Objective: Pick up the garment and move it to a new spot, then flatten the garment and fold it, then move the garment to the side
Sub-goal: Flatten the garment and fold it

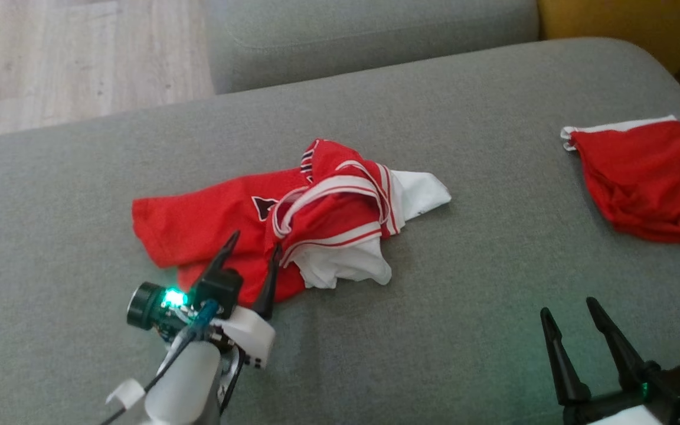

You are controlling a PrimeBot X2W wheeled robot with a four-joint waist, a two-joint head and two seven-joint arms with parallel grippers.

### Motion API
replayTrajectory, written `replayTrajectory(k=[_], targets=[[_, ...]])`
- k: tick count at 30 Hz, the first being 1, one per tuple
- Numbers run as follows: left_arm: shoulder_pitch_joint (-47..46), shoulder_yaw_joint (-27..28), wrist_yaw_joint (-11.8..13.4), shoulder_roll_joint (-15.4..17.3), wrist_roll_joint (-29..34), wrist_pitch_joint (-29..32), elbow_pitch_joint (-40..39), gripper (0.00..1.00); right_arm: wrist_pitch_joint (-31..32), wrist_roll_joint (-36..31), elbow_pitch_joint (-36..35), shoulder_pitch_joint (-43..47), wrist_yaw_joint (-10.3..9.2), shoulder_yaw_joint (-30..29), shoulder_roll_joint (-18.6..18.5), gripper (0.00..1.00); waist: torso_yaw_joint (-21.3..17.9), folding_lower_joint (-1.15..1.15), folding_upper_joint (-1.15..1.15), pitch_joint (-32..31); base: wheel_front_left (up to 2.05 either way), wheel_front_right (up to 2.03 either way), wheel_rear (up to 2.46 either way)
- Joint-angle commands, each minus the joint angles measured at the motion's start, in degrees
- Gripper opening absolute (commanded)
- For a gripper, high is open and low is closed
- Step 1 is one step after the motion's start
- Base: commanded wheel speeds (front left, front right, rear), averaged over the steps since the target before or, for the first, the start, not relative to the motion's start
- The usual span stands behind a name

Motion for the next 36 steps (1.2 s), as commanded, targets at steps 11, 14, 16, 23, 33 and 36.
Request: replayTrajectory(k=[11, 14, 16, 23, 33, 36], targets=[[-8.0, -0.9, 0.3, 0.2, -1.2, -1.1, 0.9, 1.00, -0.6, 0.9, -1.5, -4.0, 0.37, 1.4, -1.9, 1.00, -1.6, -0.01, 0.00, 3.4, 0.00, 0.00, 0.00], [-8.7, -2.0, -0.4, 0.2, -1.3, -1.1, -0.5, 1.00, -0.6, 0.9, -1.4, -4.4, 0.37, 1.4, -1.9, 1.00, -1.8, -0.01, 0.00, 3.7, 0.00, 0.00, 0.00], [-9.2, -2.9, -1.5, 0.2, -1.7, -1.1, -0.9, 0.00, -0.6, 0.9, -1.1, -4.6, 0.37, 1.8, -1.8, 1.00, -2.4, -0.01, 0.00, 3.4, 0.00, 0.00, 0.00], [-13.2, -9.4, -7.0, 0.2, -11.1, -1.1, -2.6, 0.00, -0.6, 0.8, -0.2, -5.3, 0.37, 3.5, -0.5, 1.00, -7.6, -0.01, 0.00, -0.6, 0.00, 0.00, 0.00], [-29.7, -19.1, -7.6, 0.2, -21.7, -0.8, -7.3, 0.00, -0.6, 0.9, 0.0, -5.1, 0.37, 4.6, 1.0, 1.00, -14.2, -0.01, 0.00, -3.1, 0.00, 0.00, 0.00], [-36.9, -17.0, -7.6, 0.2, -23.8, -1.0, -7.9, 0.00, -0.6, 0.8, 0.0, -5.3, 0.37, 4.7, 1.5, 1.00, -15.1, -0.01, 0.00, -3.6, 0.00, 0.00, 0.00]])
